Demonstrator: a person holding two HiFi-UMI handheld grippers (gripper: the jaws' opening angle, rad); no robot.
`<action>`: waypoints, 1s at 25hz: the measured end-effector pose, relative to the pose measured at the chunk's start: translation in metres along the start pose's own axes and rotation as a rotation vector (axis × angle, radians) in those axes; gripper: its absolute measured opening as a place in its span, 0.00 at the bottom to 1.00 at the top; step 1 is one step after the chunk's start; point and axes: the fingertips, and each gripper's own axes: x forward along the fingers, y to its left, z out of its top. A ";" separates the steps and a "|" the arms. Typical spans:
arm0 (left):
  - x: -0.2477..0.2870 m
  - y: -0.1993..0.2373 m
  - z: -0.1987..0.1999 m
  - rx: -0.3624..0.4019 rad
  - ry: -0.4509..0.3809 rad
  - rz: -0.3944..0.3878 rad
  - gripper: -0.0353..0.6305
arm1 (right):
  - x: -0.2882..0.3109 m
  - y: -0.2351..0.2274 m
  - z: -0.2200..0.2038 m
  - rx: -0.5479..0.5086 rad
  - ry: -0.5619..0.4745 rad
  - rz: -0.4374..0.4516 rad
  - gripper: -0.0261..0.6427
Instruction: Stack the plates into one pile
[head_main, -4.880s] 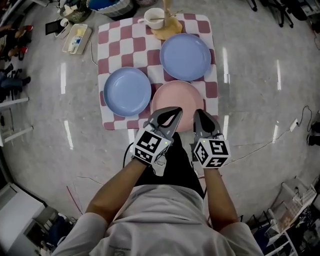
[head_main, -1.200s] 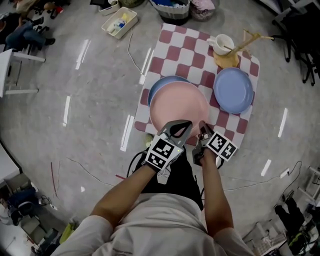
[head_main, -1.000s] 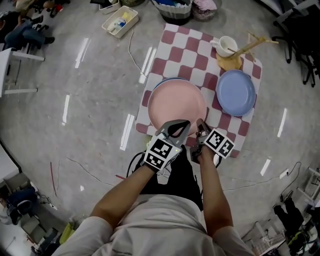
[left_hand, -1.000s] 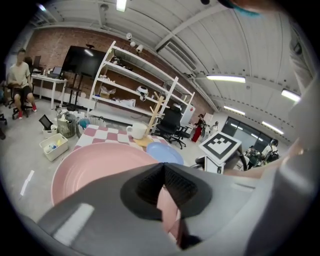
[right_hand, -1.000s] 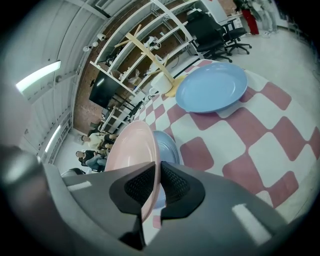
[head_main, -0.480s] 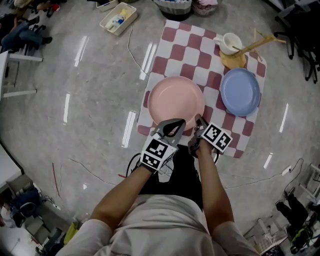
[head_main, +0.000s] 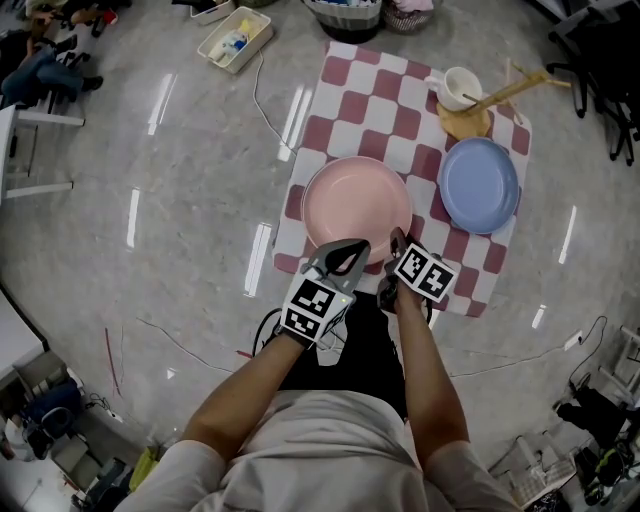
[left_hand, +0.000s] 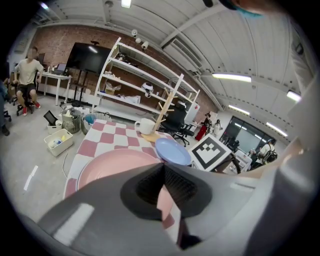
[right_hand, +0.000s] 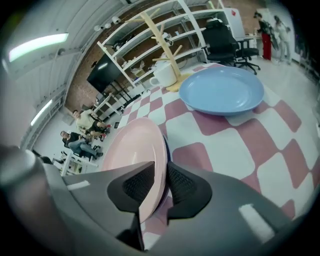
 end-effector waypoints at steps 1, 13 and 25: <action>0.001 -0.001 0.000 0.001 0.001 -0.002 0.06 | 0.001 0.000 0.000 -0.046 0.010 -0.015 0.15; 0.016 -0.020 0.009 0.014 0.014 -0.028 0.06 | -0.023 -0.008 0.014 -0.178 -0.017 -0.081 0.17; 0.070 -0.088 0.034 0.053 0.026 -0.137 0.06 | -0.090 -0.047 0.048 -0.048 -0.109 -0.039 0.16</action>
